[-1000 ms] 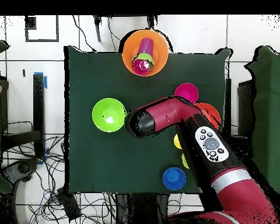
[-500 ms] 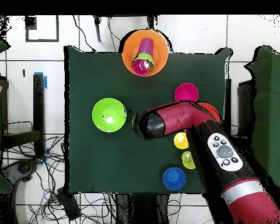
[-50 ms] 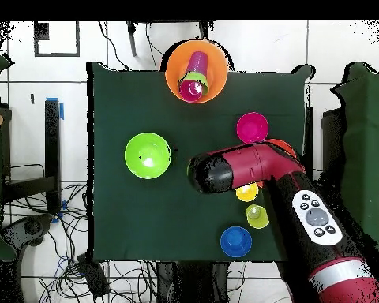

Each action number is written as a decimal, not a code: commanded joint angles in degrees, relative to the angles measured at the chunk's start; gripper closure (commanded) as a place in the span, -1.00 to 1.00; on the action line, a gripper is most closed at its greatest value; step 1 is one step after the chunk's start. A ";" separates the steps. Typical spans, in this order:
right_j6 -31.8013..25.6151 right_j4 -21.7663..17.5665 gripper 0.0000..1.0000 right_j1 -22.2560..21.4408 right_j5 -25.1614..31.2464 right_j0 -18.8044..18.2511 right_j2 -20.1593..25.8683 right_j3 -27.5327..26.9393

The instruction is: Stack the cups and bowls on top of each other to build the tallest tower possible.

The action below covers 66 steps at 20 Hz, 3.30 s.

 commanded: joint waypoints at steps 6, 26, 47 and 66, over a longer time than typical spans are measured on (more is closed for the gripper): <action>5.57 1.52 -1.00 11.35 4.55 10.63 -3.88 -15.12; 7.17 8.90 -1.00 19.31 2.76 18.61 -9.57 -26.13; -0.74 10.79 -1.00 23.10 4.02 16.28 -9.92 -23.45; -2.48 20.87 -1.00 20.71 10.98 17.49 -4.64 -26.81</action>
